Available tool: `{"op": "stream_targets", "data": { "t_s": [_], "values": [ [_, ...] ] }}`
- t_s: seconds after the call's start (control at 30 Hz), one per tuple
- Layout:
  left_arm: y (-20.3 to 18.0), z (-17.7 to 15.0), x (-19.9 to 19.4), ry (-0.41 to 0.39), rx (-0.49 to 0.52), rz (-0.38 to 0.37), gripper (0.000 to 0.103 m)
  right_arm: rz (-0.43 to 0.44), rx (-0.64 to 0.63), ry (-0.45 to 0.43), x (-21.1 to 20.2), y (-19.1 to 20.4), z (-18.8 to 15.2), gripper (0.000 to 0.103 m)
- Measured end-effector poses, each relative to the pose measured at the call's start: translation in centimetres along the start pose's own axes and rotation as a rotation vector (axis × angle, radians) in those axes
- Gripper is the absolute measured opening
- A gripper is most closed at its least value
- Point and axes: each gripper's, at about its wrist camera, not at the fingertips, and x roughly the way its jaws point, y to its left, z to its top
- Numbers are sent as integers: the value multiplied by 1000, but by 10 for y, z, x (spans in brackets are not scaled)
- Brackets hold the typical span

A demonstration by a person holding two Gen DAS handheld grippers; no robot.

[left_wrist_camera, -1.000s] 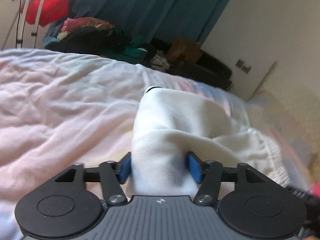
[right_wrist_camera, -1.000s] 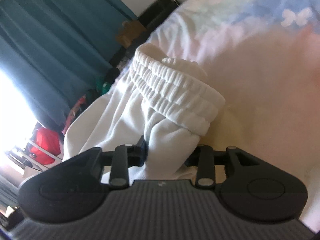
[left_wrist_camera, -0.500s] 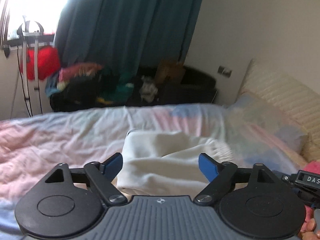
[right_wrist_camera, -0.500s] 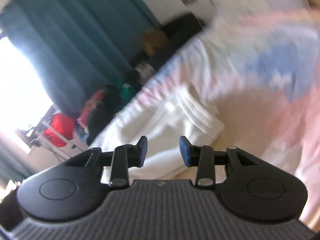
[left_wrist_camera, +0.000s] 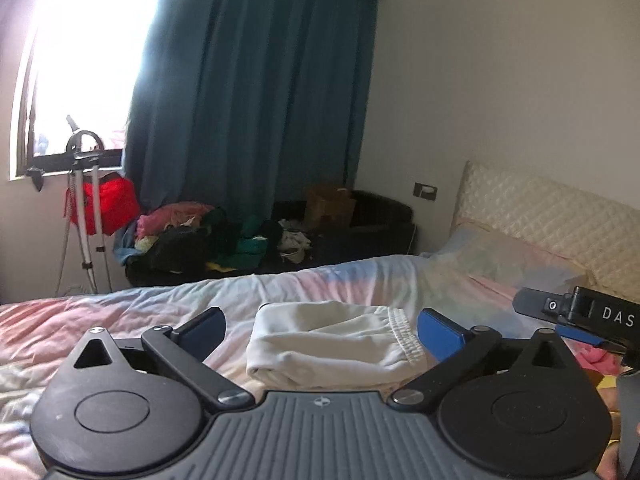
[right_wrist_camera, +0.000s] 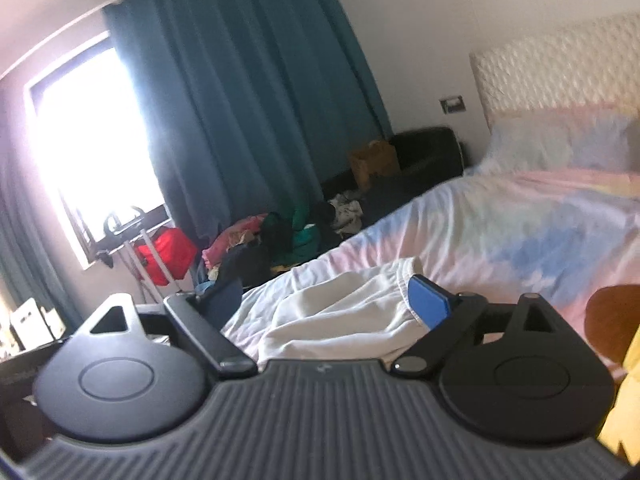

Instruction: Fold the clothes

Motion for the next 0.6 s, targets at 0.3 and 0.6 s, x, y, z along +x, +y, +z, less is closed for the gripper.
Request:
{"op": "stream_targets", "data": {
  "t_s": [0.3,0.6],
  "values": [
    [9,-22,-58,-47,10,61,103,-4,-186,-43,-34,39,-31,91],
    [20,-45,-75,-86,13,75,103,-23,-235,-63,-31,53,-67,91]
  ]
}}
